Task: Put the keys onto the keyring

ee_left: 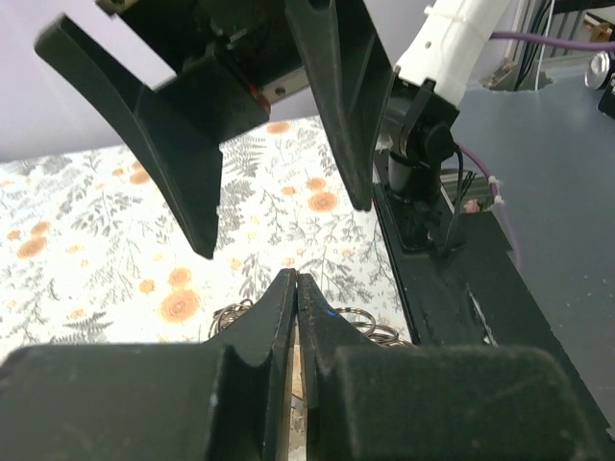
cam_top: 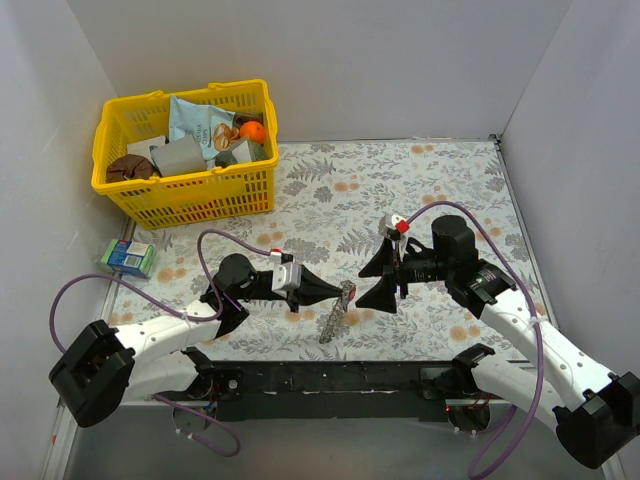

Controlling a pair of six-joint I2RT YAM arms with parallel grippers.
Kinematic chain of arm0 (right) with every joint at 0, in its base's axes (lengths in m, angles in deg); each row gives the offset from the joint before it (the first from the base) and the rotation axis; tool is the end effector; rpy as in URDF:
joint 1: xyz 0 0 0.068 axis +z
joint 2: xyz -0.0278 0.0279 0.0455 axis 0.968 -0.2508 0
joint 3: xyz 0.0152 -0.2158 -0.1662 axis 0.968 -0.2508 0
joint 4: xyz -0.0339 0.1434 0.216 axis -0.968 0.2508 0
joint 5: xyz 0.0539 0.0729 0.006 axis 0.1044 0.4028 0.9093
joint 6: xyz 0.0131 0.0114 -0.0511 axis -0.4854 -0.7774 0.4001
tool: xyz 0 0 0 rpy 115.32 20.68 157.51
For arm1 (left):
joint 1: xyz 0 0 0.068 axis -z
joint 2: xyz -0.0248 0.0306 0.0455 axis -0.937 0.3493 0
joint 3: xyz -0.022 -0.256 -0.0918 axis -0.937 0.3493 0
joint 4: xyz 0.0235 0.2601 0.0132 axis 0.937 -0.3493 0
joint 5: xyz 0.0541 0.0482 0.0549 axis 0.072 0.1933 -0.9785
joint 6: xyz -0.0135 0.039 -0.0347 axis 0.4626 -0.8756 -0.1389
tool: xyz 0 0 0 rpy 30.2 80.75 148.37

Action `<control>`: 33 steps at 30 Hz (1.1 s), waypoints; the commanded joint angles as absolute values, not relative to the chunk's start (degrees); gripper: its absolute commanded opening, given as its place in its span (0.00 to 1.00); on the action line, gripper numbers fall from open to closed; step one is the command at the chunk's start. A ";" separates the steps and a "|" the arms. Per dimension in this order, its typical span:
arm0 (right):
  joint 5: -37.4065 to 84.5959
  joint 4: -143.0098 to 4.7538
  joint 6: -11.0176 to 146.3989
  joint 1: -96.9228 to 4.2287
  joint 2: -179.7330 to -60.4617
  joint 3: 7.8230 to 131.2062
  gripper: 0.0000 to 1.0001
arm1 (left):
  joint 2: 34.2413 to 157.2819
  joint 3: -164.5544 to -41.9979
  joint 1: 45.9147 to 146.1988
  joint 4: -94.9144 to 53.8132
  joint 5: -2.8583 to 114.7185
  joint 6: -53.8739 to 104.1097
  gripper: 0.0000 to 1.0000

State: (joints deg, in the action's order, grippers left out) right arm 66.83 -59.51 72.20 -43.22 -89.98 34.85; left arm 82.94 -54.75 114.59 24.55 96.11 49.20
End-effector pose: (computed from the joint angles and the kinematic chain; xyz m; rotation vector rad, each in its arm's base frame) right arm 0.1510 0.1280 0.3017 -1.0905 1.6583 1.2457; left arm 0.1390 -0.1768 0.2545 0.9264 1.4735 -1.6850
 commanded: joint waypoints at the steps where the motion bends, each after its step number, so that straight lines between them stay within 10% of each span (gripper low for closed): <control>1: 66.05 -60.49 73.27 -43.39 -90.26 35.98 0.92 | 83.72 -54.31 114.03 24.02 94.95 47.12 0.00; 33: 60.69 -56.01 74.33 -43.48 -88.06 36.07 0.93 | 114.84 -64.33 114.03 35.18 99.18 51.68 0.04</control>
State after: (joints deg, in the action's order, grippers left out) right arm 61.01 -56.05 73.47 -43.22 -88.56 34.85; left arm 114.90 -61.59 114.29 32.61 100.36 50.44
